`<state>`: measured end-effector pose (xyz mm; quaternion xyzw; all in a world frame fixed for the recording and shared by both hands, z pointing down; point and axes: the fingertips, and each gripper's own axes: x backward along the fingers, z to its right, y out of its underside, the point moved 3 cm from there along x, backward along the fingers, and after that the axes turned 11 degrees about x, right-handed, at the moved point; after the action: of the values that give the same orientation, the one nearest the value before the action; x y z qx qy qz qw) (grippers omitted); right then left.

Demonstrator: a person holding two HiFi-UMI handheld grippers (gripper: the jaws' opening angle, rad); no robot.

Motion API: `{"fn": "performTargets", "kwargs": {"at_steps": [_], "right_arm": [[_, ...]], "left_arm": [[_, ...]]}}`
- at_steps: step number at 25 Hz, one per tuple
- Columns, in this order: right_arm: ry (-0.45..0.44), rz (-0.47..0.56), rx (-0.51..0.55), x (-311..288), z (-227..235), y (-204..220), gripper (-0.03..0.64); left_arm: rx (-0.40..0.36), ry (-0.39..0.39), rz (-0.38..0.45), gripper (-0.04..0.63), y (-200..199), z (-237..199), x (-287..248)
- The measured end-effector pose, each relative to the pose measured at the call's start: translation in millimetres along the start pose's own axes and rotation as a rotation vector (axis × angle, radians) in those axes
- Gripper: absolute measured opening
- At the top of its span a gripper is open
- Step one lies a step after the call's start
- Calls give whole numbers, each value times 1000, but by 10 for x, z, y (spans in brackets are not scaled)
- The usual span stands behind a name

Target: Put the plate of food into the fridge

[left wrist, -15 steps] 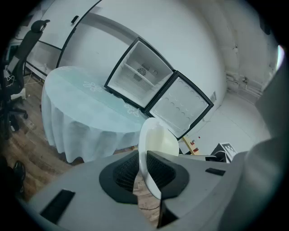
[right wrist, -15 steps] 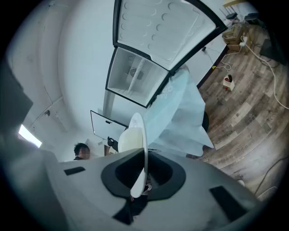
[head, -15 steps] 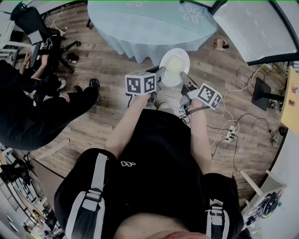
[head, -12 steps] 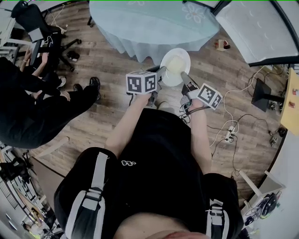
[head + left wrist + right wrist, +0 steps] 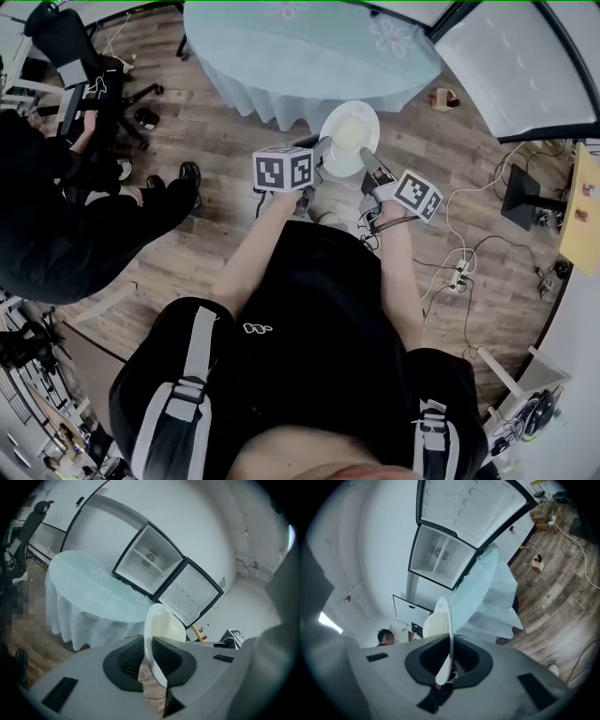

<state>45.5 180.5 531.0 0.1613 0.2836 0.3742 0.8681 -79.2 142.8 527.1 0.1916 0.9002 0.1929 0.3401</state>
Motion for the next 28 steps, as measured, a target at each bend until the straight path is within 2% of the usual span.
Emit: {"fn": "performTargets", "kwargs": {"at_steps": [8, 18, 23, 28], "right_arm": [[6, -14, 1, -271, -126, 66, 21], [17, 11, 6, -645, -329, 91, 21], [34, 38, 29, -695, -367, -64, 21], [68, 56, -13, -653, -181, -159, 21]], "left_arm": [[17, -7, 6, 57, -154, -267, 101], [17, 26, -1, 55, -454, -539, 211], [15, 56, 3, 55, -618, -497, 132], [6, 75, -38, 55, -611, -432, -90]]}}
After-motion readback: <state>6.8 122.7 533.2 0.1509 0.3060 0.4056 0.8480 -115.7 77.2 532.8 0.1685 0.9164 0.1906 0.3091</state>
